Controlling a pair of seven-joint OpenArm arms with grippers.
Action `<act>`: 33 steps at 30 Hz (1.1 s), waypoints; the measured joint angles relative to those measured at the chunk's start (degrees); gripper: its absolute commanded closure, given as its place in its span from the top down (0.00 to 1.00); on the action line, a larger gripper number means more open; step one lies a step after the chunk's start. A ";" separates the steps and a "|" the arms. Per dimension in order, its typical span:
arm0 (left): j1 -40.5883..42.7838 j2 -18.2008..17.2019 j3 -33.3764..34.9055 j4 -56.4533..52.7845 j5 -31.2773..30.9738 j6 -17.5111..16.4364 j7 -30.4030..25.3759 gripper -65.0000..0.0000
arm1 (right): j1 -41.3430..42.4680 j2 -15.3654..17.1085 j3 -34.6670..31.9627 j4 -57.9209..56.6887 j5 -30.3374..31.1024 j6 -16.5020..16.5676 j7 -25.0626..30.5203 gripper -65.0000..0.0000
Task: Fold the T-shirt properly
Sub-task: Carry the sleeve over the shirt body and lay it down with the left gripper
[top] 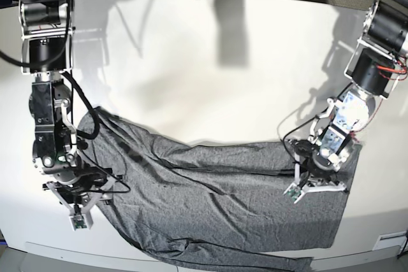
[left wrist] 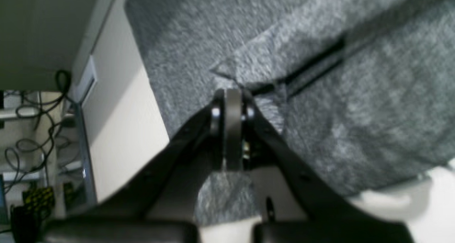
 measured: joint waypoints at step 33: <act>-9.20 0.33 0.00 -12.55 2.36 5.14 -14.49 0.00 | -0.02 -0.70 0.00 -0.04 -0.02 0.02 -0.98 0.44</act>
